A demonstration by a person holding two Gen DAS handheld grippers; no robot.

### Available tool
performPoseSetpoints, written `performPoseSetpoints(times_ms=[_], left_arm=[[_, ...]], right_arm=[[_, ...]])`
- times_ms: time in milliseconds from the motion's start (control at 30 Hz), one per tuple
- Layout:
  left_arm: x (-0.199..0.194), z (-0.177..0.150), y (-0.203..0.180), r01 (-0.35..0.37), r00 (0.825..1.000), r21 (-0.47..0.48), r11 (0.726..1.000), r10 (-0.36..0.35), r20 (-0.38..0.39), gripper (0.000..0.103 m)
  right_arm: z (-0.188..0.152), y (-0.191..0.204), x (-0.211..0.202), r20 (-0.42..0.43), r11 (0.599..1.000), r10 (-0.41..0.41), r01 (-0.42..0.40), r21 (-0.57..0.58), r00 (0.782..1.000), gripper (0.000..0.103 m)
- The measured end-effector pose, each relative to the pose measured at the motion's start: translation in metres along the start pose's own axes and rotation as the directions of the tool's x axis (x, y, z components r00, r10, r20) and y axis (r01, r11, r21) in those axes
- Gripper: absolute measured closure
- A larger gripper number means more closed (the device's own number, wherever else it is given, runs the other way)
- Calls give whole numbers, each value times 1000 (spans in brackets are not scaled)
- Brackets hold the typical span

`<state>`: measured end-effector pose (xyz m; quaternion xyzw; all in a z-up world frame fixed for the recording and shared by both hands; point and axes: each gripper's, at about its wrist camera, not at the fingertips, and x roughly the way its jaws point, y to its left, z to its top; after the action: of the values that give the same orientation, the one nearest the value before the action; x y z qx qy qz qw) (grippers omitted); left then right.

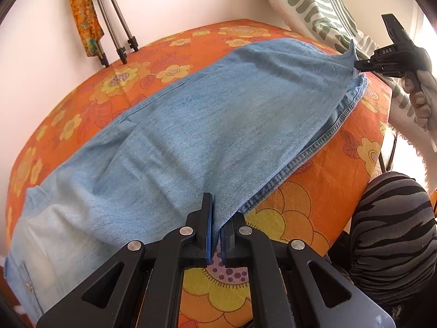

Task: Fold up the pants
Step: 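Lift the hem with the right gripper and fold it over toward the waistband, then open both grippers and release the folded jeans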

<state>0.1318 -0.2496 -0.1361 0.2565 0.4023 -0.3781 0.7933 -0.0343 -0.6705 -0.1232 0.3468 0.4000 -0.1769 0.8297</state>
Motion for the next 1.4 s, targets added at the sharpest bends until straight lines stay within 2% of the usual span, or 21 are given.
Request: performPoseSetpoints(times_ms=[300, 400, 500, 567, 700, 767, 800, 900, 1000, 1233, 1267, 1333, 1400], left_arm=[[3, -5, 1, 28, 999, -26, 999, -29, -16, 100], [1, -5, 2, 55, 998, -41, 998, -56, -21, 99], [-6, -6, 8, 103, 994, -76, 992, -105, -29, 87], [-16, -9, 13, 126, 992, -102, 987, -128, -13, 79], [-37, -12, 22, 125, 992, -114, 986, -125, 11, 77], [-46, -10, 32, 123, 992, -143, 982, -120, 28, 77], [-49, -7, 38, 123, 992, -158, 980, -119, 36, 77], [-52, 2, 53, 77, 996, -177, 981, -68, 55, 76], [-45, 13, 72, 60, 997, -221, 974, -47, 61, 76], [-14, 33, 104, 49, 999, -307, 950, -39, 38, 75], [-10, 36, 108, 50, 999, -318, 947, -41, 35, 67], [-1, 40, 114, 62, 998, -347, 936, -53, 35, 58], [8, 43, 119, 68, 998, -366, 928, -63, 25, 58]], right_arm=[[-19, -8, 4, -43, 998, -47, 45, -48, 998, 98], [-21, -9, 4, -76, 992, -97, 90, -86, 992, 92], [-22, -16, -4, -81, 979, -172, 162, -123, 982, 89], [-21, -24, -15, -72, 980, -170, 161, -116, 983, 88], [-7, -32, -43, -14, 983, -146, 144, -111, 989, 85], [5, -32, -54, 20, 986, -118, 119, -115, 993, 69], [11, -30, -58, 40, 986, -105, 110, -123, 994, 65], [30, -17, -63, 94, 982, -76, 91, -168, 993, 62], [51, -4, -57, 119, 973, -68, 92, -213, 991, 62], [98, 24, -5, 56, 952, -29, 45, -303, 998, 62], [106, 28, 5, 48, 948, -35, 49, -315, 998, 62], [121, 32, 26, 21, 944, -53, 57, -325, 998, 62], [137, 31, 48, -14, 952, -46, 39, -304, 999, 61]])
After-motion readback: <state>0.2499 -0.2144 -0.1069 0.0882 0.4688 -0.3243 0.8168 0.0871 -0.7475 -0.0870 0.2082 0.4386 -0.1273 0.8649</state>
